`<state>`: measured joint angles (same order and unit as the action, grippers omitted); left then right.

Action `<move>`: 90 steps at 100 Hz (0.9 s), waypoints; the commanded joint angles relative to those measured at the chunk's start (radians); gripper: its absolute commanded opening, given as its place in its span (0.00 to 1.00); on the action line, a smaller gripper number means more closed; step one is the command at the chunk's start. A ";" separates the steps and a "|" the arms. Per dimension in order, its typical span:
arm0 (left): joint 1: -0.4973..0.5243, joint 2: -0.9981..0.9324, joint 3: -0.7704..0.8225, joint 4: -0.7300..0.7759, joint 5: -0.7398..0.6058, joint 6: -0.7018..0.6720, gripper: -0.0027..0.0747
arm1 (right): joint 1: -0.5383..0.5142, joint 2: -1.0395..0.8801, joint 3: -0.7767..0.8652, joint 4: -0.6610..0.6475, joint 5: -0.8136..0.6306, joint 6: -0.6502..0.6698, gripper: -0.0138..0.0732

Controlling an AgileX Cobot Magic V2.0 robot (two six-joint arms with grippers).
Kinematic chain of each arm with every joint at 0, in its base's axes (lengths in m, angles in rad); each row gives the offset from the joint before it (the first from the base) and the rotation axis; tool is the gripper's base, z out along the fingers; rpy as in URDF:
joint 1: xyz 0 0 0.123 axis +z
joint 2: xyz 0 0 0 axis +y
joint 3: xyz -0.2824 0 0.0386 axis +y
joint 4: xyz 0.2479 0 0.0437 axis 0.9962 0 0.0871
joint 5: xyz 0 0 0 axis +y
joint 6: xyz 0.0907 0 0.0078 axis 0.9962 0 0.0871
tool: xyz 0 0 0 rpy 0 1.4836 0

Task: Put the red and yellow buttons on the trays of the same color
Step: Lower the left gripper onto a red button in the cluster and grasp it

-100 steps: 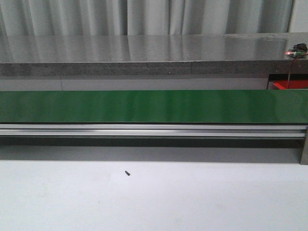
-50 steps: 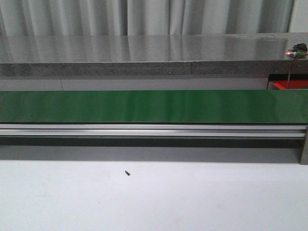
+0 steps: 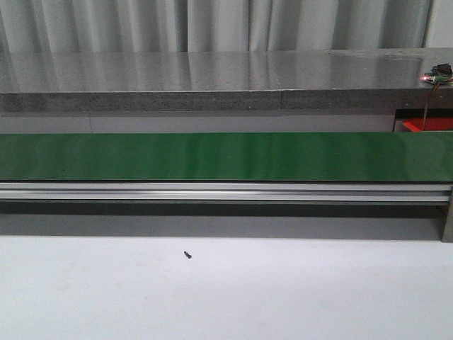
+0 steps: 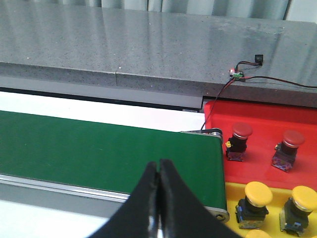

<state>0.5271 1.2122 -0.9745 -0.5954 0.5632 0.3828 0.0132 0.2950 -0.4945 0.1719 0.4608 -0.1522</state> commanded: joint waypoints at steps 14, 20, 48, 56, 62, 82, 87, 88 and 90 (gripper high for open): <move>0.026 0.133 -0.134 0.004 -0.026 -0.009 0.45 | 0.000 0.010 -0.025 0.006 -0.077 -0.003 0.08; 0.026 0.168 -0.167 0.004 -0.023 -0.009 0.61 | 0.000 0.010 -0.025 0.006 -0.077 -0.003 0.08; 0.026 0.340 -0.340 0.057 0.033 -0.165 0.78 | 0.000 0.010 -0.025 0.006 -0.077 -0.003 0.08; 0.026 0.398 -0.393 0.131 0.072 -0.263 0.78 | 0.000 0.010 -0.025 0.006 -0.077 -0.003 0.08; 0.026 0.438 -0.439 0.170 0.105 -0.316 0.78 | 0.000 0.010 -0.025 0.006 -0.077 -0.003 0.08; 0.026 0.571 -0.570 0.196 0.179 -0.433 0.78 | 0.000 0.010 -0.025 0.006 -0.077 -0.003 0.08; 0.026 0.599 -0.598 0.207 0.189 -0.471 0.78 | 0.000 0.010 -0.025 0.006 -0.077 -0.003 0.08; 0.026 0.603 -0.606 0.209 0.190 -0.482 0.78 | 0.000 0.010 -0.025 0.006 -0.077 -0.003 0.08; 0.026 0.615 -0.618 0.216 0.195 -0.492 0.78 | 0.000 0.010 -0.025 0.006 -0.077 -0.003 0.08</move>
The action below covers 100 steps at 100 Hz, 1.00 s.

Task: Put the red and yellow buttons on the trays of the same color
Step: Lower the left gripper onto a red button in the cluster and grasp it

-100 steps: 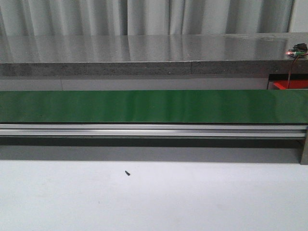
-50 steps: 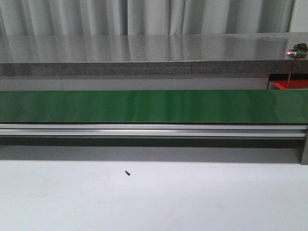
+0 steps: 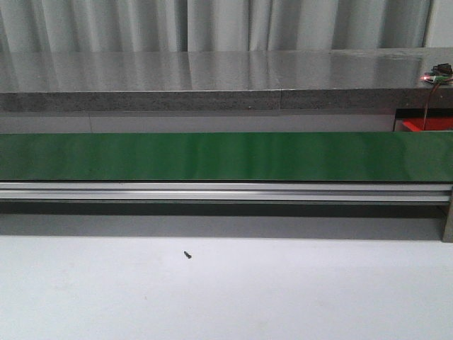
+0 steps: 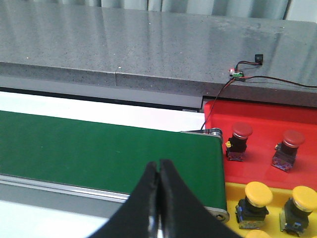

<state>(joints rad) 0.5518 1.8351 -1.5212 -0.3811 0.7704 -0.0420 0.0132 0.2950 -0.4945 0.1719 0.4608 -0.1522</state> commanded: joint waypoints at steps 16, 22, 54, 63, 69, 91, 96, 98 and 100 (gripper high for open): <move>0.001 0.078 -0.167 0.047 0.035 -0.125 0.78 | 0.000 0.010 -0.025 0.006 -0.077 -0.003 0.08; -0.001 0.104 -0.195 0.065 0.039 -0.153 0.78 | 0.000 0.010 -0.025 0.006 -0.073 -0.003 0.08; -0.016 0.205 -0.293 0.069 0.060 -0.183 0.77 | 0.000 0.010 -0.025 0.006 -0.067 -0.003 0.08; -0.025 0.227 -0.295 0.069 0.055 -0.183 0.77 | 0.000 0.010 -0.025 0.007 -0.061 -0.003 0.08; -0.030 0.238 -0.295 0.069 0.046 -0.183 0.77 | 0.000 0.010 -0.025 0.007 -0.060 -0.003 0.08; -0.032 0.272 -0.295 0.069 0.007 -0.207 0.77 | 0.000 0.010 -0.025 0.007 -0.058 -0.003 0.08; -0.032 0.277 -0.295 0.069 -0.005 -0.211 0.77 | 0.000 0.010 -0.025 0.007 -0.055 -0.003 0.08; -0.032 0.280 -0.295 0.069 -0.008 -0.211 0.77 | 0.000 0.010 -0.025 0.007 -0.054 -0.003 0.08; -0.032 0.284 -0.295 0.069 -0.013 -0.211 0.77 | 0.000 0.010 -0.025 0.007 -0.054 -0.003 0.08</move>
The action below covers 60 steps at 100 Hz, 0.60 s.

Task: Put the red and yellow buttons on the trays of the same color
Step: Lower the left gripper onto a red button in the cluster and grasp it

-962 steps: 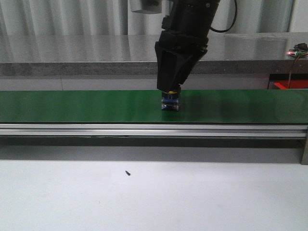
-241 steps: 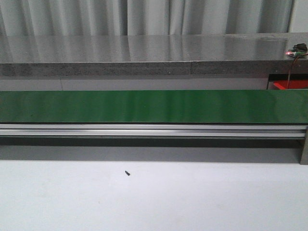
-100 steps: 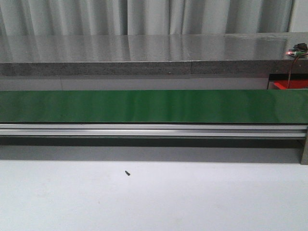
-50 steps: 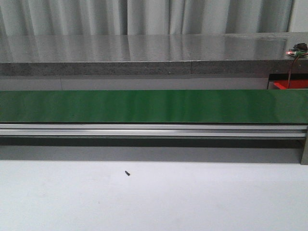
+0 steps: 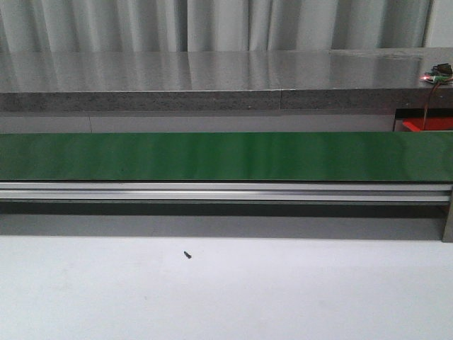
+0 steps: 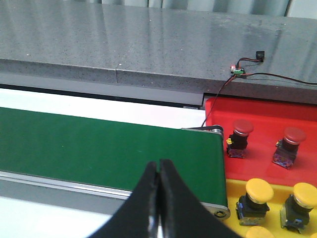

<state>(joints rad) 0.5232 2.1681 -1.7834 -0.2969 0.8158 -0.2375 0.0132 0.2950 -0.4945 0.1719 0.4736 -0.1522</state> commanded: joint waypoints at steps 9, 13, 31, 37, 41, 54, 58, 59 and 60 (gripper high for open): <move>-0.004 -0.039 -0.033 -0.015 -0.077 -0.016 0.77 | 0.000 0.010 -0.025 0.007 -0.066 -0.003 0.08; -0.004 -0.037 -0.033 -0.015 -0.084 -0.016 0.77 | 0.000 0.010 -0.025 0.007 -0.066 -0.003 0.08; -0.004 -0.022 -0.033 -0.015 -0.121 -0.035 0.77 | 0.000 0.010 -0.025 0.007 -0.066 -0.003 0.08; -0.004 -0.019 -0.033 -0.015 -0.130 -0.035 0.77 | 0.000 0.010 -0.025 0.007 -0.066 -0.003 0.08; -0.004 -0.018 -0.033 -0.015 -0.132 -0.035 0.77 | 0.000 0.010 -0.025 0.007 -0.066 -0.003 0.08; -0.004 -0.017 -0.033 -0.015 -0.150 -0.035 0.74 | 0.000 0.010 -0.025 0.008 -0.066 -0.003 0.08; -0.004 -0.017 -0.033 -0.015 -0.155 -0.035 0.70 | 0.000 0.010 -0.025 0.008 -0.066 -0.003 0.08; -0.004 -0.017 -0.033 -0.018 -0.155 -0.035 0.69 | 0.000 0.010 -0.025 0.008 -0.066 -0.003 0.08; -0.004 -0.017 -0.033 -0.018 -0.156 -0.035 0.69 | 0.000 0.010 -0.025 0.008 -0.066 -0.003 0.08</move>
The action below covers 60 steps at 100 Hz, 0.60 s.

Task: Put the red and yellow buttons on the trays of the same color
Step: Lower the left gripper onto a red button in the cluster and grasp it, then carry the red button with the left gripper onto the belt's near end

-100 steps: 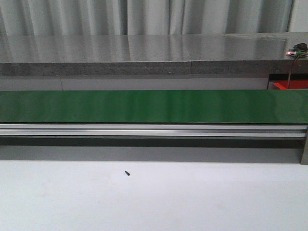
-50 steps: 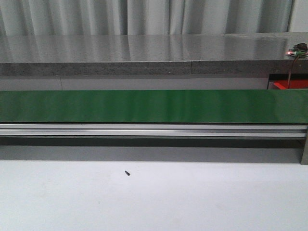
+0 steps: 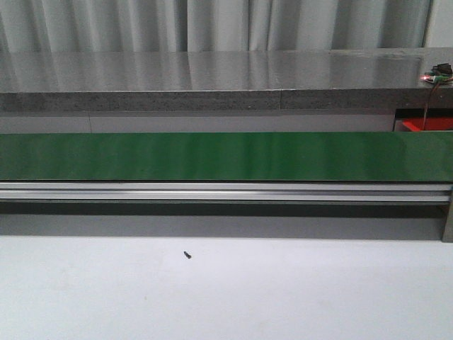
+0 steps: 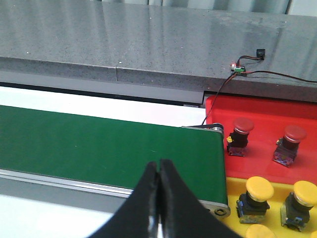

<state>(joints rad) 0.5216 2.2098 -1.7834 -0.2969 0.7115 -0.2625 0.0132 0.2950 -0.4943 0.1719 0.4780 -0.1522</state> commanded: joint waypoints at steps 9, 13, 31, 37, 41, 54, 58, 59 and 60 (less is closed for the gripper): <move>-0.002 -0.059 -0.033 -0.020 -0.052 -0.010 0.57 | 0.000 0.010 -0.025 0.008 -0.071 -0.003 0.08; -0.002 -0.059 -0.033 -0.020 -0.052 -0.010 0.51 | 0.000 0.010 -0.025 0.008 -0.071 -0.003 0.08; -0.002 -0.059 -0.033 -0.020 -0.055 -0.010 0.32 | 0.000 0.010 -0.025 0.009 -0.070 -0.003 0.08; -0.002 -0.059 -0.033 -0.020 -0.057 -0.010 0.29 | 0.000 0.010 -0.025 0.009 -0.070 -0.003 0.08; -0.002 -0.059 -0.033 -0.020 -0.057 -0.010 0.28 | 0.000 0.010 -0.025 0.009 -0.070 -0.003 0.08; -0.002 -0.070 -0.033 -0.020 -0.044 -0.010 0.28 | 0.000 0.010 -0.025 0.009 -0.070 -0.003 0.08; -0.002 -0.082 -0.033 -0.020 -0.039 -0.010 0.28 | 0.000 0.010 -0.025 0.009 -0.070 -0.003 0.08; -0.002 -0.082 -0.033 -0.020 -0.036 -0.010 0.28 | 0.000 0.010 -0.025 0.009 -0.070 -0.003 0.08; -0.002 -0.084 -0.033 -0.020 -0.036 -0.010 0.28 | 0.000 0.010 -0.025 0.009 -0.070 -0.003 0.08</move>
<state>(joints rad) 0.5216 2.2098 -1.7834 -0.3007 0.6979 -0.2633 0.0132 0.2950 -0.4943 0.1756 0.4793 -0.1522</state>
